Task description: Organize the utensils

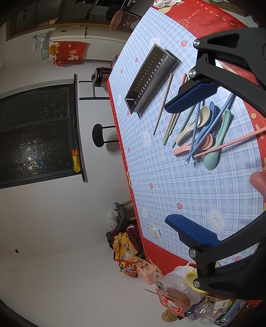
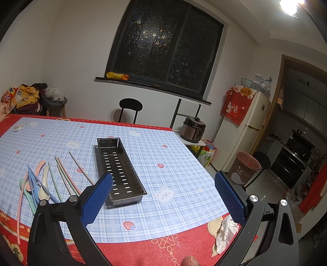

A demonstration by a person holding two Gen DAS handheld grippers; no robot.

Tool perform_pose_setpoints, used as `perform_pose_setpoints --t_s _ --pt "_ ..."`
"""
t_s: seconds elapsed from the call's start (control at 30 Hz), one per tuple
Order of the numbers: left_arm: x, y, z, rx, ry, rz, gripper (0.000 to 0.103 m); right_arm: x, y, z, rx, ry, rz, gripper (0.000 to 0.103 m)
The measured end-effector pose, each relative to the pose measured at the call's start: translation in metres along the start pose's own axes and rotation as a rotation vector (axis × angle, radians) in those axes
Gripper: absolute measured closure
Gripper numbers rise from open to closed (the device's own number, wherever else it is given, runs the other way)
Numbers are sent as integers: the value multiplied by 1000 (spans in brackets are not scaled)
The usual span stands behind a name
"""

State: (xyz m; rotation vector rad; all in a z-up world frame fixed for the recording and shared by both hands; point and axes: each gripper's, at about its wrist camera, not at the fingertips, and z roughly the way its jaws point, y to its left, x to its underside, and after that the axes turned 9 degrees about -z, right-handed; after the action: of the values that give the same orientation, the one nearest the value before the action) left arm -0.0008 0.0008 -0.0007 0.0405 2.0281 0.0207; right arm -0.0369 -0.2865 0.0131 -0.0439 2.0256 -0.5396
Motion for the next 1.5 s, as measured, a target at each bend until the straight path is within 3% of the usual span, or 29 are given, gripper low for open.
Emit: perform_pose_setpoints --t_s 1.5 --pt "0 -3 -5 5 2 7 5 0 1 1 -4 2 5 5"
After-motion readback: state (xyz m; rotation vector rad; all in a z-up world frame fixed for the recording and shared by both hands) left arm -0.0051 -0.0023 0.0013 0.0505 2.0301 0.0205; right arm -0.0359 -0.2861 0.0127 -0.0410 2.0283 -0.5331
